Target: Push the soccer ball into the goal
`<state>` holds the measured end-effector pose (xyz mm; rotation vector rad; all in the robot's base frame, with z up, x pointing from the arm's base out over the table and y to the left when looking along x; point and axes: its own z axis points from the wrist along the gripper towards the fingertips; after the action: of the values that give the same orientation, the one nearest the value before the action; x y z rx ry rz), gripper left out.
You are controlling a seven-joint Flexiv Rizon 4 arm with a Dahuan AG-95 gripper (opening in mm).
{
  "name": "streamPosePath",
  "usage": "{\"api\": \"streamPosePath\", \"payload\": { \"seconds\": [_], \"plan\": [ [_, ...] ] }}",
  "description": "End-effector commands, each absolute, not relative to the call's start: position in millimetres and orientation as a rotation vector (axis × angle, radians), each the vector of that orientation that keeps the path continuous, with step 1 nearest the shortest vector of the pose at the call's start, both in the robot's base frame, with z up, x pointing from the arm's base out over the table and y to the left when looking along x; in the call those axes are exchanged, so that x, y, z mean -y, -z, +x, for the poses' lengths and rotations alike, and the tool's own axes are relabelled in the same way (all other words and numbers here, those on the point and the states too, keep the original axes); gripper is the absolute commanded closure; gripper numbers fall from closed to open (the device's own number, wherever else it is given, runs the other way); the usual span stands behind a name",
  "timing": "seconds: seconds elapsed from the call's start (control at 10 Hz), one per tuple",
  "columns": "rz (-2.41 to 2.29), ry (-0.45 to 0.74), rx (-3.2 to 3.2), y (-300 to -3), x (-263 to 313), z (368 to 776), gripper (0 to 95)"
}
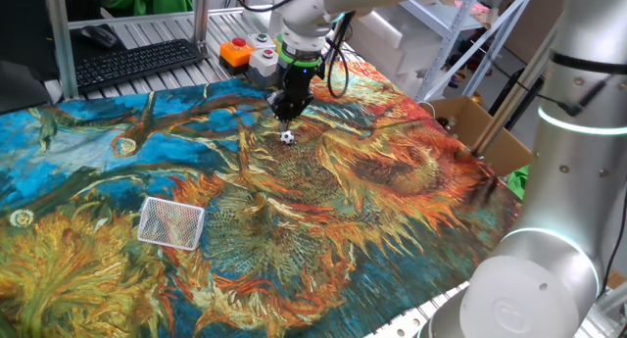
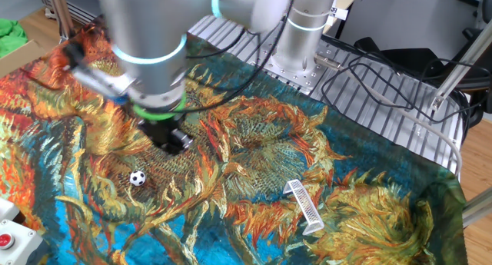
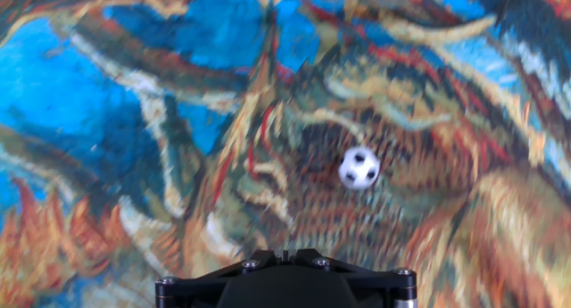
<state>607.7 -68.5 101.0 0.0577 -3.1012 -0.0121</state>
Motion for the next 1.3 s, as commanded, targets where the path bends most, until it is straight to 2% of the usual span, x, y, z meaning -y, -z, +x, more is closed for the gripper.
{"api": "streamPosePath", "payload": {
  "seconds": [0.1,0.5,1.3],
  "plan": [
    [0.094,0.014,3.101,-99,80,620,95.0],
    [0.149,0.031,3.124,-79,98,633,95.0],
    [0.161,0.051,3.116,-77,107,629,95.0]
  ]
}}
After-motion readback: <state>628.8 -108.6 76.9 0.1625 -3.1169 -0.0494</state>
